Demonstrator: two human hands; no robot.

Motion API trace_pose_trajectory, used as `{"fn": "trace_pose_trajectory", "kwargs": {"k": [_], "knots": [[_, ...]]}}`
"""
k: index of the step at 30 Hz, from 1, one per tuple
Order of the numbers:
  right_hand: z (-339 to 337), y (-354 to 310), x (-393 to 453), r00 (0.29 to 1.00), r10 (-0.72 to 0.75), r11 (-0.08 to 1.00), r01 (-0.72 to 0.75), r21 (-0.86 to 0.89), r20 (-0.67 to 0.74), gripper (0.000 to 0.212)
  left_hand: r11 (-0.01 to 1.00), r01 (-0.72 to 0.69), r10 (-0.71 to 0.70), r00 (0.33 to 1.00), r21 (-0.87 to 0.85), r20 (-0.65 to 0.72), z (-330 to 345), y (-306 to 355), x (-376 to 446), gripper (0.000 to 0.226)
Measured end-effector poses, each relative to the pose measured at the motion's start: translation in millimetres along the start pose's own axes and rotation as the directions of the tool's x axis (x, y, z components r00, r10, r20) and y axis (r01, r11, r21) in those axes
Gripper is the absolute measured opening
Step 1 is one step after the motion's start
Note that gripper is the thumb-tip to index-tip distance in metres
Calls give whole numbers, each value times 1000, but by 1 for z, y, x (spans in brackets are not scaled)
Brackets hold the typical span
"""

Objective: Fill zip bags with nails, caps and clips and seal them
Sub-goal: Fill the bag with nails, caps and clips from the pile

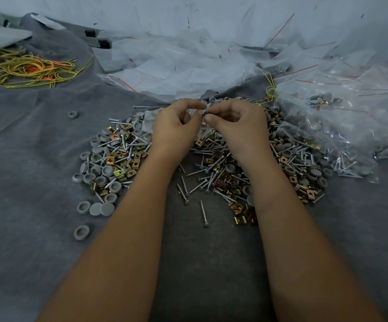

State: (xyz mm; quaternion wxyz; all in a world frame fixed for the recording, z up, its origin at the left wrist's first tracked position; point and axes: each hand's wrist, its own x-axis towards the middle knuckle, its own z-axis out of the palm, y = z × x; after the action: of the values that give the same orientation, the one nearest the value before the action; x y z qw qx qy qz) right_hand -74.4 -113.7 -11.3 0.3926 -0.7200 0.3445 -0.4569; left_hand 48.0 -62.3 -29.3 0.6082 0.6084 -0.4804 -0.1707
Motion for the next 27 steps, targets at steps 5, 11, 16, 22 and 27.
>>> {"fn": "trace_pose_trajectory", "kwargs": {"k": [5, 11, 16, 22, 27], "knots": [[1, 4, 2, 997, 51, 995, -46, 86, -56, 18, 999, -18, 15, 998, 46, 62, 0, 6, -3, 14], [2, 7, 4, 992, 124, 961, -117, 252, -11, 20, 1000, 27, -27, 999, 8, 24, 1, 5, -1, 7], [0, 6, 4, 991, 130, 949, -121, 290, -13, 20, 996, 30, -27, 999, -87, 31, -1, 4, -2, 6], [0, 4, 6, 974, 226, 841, -211, 497, 32, 25, 992, 21, -9, 996, -128, 92, 0, 3, -2, 5], [-3, 5, 7, 962, 251, 741, -261, 618, 106, 26, 984, 32, -15, 995, -178, 95, 0, 5, -2, 8]]}}
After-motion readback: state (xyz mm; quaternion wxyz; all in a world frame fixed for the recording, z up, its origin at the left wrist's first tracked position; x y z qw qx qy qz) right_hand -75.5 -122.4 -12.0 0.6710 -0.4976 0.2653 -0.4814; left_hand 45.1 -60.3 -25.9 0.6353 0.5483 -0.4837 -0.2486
